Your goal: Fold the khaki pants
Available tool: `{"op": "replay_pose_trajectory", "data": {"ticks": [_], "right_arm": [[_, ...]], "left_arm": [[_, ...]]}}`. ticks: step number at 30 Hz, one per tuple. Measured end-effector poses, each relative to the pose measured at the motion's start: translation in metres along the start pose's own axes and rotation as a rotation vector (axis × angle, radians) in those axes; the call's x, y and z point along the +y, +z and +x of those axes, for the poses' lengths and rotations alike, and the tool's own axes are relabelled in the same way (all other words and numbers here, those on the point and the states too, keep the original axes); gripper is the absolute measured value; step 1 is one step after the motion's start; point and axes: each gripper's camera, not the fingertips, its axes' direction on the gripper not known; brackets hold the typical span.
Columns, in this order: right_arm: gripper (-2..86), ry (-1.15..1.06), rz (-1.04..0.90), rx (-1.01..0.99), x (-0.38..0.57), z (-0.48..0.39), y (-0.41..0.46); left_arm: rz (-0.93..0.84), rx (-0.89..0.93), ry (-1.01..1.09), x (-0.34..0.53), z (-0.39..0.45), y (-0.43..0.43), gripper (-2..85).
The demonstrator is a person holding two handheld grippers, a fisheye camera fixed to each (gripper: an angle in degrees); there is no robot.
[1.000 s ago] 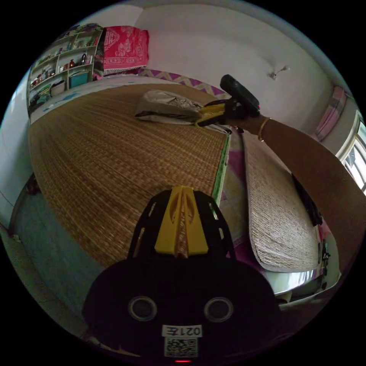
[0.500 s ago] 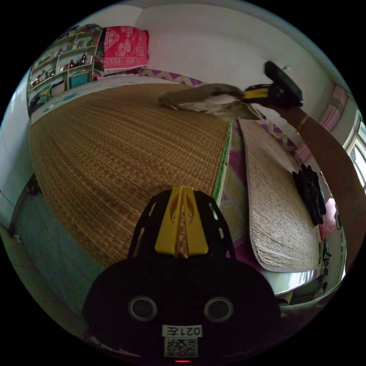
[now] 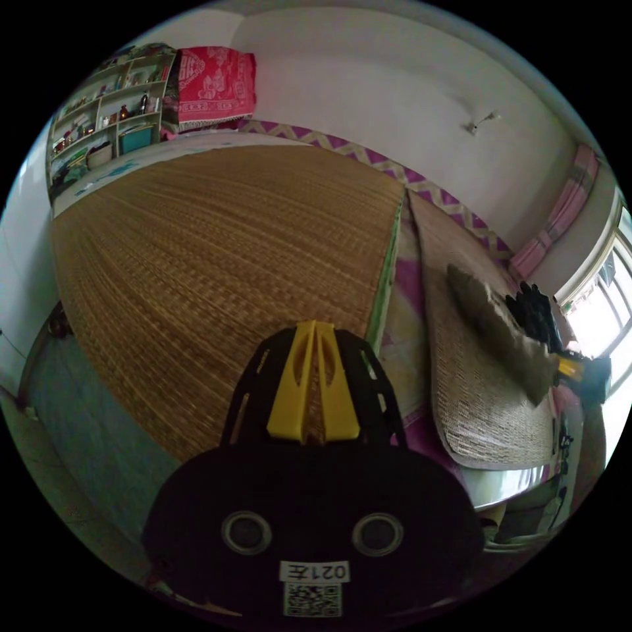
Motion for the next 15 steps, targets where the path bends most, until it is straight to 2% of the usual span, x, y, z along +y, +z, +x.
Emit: {"op": "replay_pose_trajectory", "data": {"ticks": [4, 7, 8, 10, 13, 15], "right_arm": [[-0.4, 0.031, 0.063, -0.036, -0.007, -0.037, 0.004], [0.7, 0.148, 0.149, -0.089, -0.007, -0.041, 0.01], [1.4, 0.191, 0.167, -0.095, -0.002, -0.041, 0.013], [2.8, 0.235, 0.175, -0.094, 0.012, -0.041, 0.016], [7.4, 0.371, 0.216, -0.137, 0.062, -0.03, 0.012], [9.9, 0.544, 0.281, -0.211, 0.122, -0.014, 0.011]], "left_arm": [[0.004, 0.0, 0.034, 0.005, 0.014, -0.002, -0.9], [0.043, 0.231, 0.14, 0.011, 0.055, -0.023, -0.7], [0.083, 0.314, 0.211, 0.016, 0.082, -0.035, -0.4], [0.114, 0.327, 0.311, 0.023, 0.128, -0.048, 0.4], [0.088, 0.349, 0.519, 0.036, 0.201, -0.046, 5.3], [0.049, 0.395, 0.65, 0.046, 0.247, -0.035, 6.9]]}}
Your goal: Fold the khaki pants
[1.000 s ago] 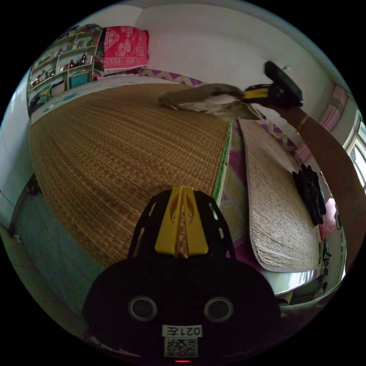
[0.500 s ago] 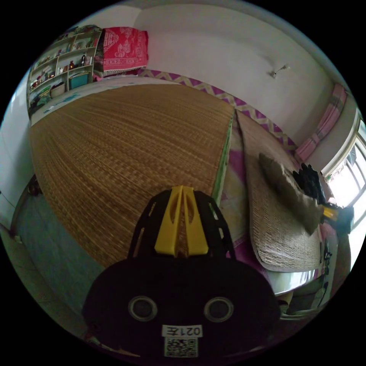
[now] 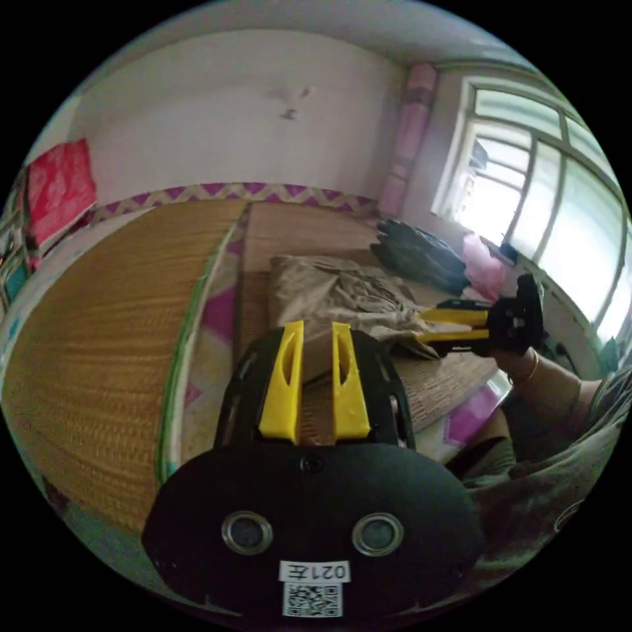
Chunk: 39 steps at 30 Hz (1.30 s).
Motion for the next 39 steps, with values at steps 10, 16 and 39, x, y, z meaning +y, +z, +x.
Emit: {"op": "replay_pose_trajectory", "data": {"ticks": [10, 16, 39], "right_arm": [[13.1, 0.689, 0.16, -0.371, 0.171, 0.161, 0.016], [13.4, 0.805, 0.214, -0.562, 0.197, 0.201, 0.066], [6.3, 0.613, 0.433, -0.52, 0.158, 0.221, 0.001]], "left_arm": [[-0.237, 0.049, 0.352, -0.047, 0.107, 0.117, 9.1], [-0.294, 0.163, 0.165, -0.025, 0.079, 0.128, 6.5], [0.083, -0.035, 0.04, -0.08, 0.025, -0.024, -0.5]]}}
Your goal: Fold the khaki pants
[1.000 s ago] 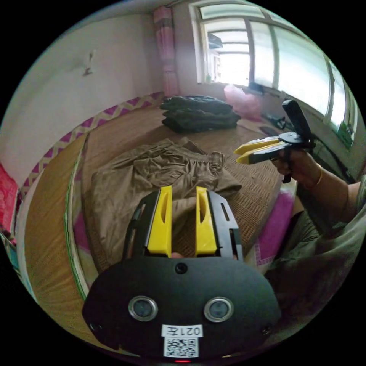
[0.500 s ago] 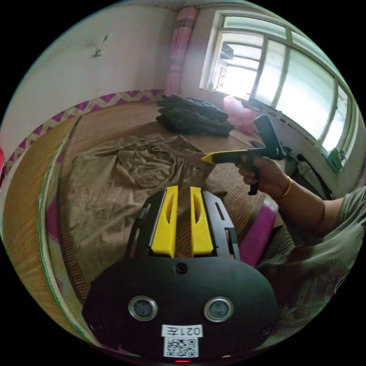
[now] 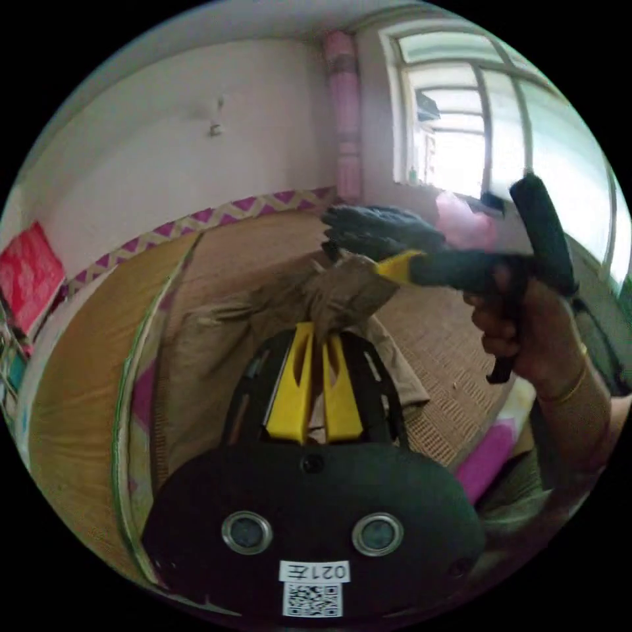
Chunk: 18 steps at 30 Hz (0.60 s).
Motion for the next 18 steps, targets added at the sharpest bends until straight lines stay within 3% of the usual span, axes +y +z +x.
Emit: {"op": "replay_pose_trajectory", "data": {"ticks": [9, 15, 18], "right_arm": [[5.4, -0.001, -0.076, 0.003, 0.041, -0.006, 0.014], [5.9, -0.023, -0.245, -0.081, 0.047, -0.032, 0.083], [7.5, -0.119, -0.33, -0.052, 0.041, -0.059, 0.117]], "left_arm": [[0.248, -0.015, -0.539, 0.067, -0.33, -0.195, -0.7], [0.102, 0.066, -1.12, 0.195, -0.513, -0.182, -0.8], [0.151, 0.184, -1.178, 0.222, -0.546, -0.184, -0.9]]}}
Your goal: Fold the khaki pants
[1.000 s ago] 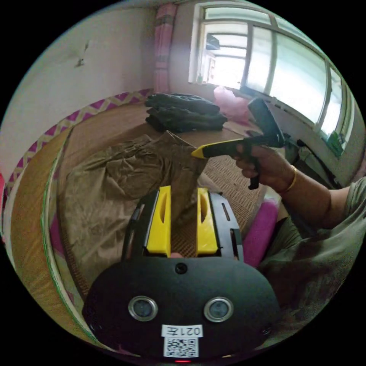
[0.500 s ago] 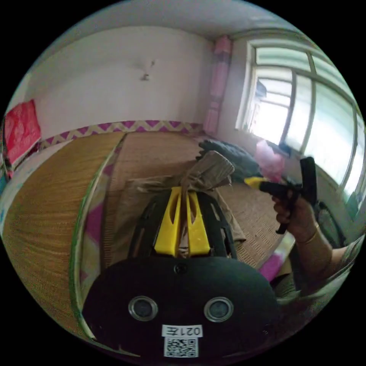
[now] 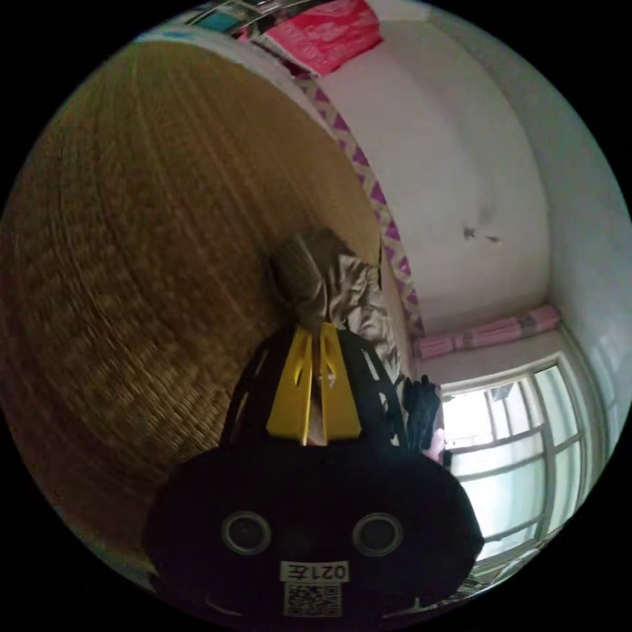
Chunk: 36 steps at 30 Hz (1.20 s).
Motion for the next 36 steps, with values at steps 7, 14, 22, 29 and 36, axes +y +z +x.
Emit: {"op": "replay_pose_trajectory", "data": {"ticks": [7, 14, 22, 29, 36], "right_arm": [[10.0, -0.262, -0.1, 0.206, -0.051, -0.059, 0.072], [10.9, -0.373, -0.292, 0.324, -0.095, -0.083, 0.166], [3.7, -0.099, -0.162, 0.1, -0.11, -0.046, 0.142], [2.7, -0.093, -0.084, 0.178, -0.105, -0.057, 0.128], [6.5, -0.194, -0.207, 0.209, -0.097, -0.072, 0.15]], "left_arm": [[0.017, -0.073, 0.1, -0.027, 0.005, -0.023, -0.9], [0.032, -0.075, 0.121, -0.049, 0.0, -0.045, -0.9], [0.029, -0.085, 0.127, -0.07, -0.003, -0.06, -0.9], [0.028, -0.087, 0.125, -0.083, -0.006, -0.069, -0.9], [0.027, -0.088, 0.123, -0.092, -0.007, -0.072, -0.9]]}}
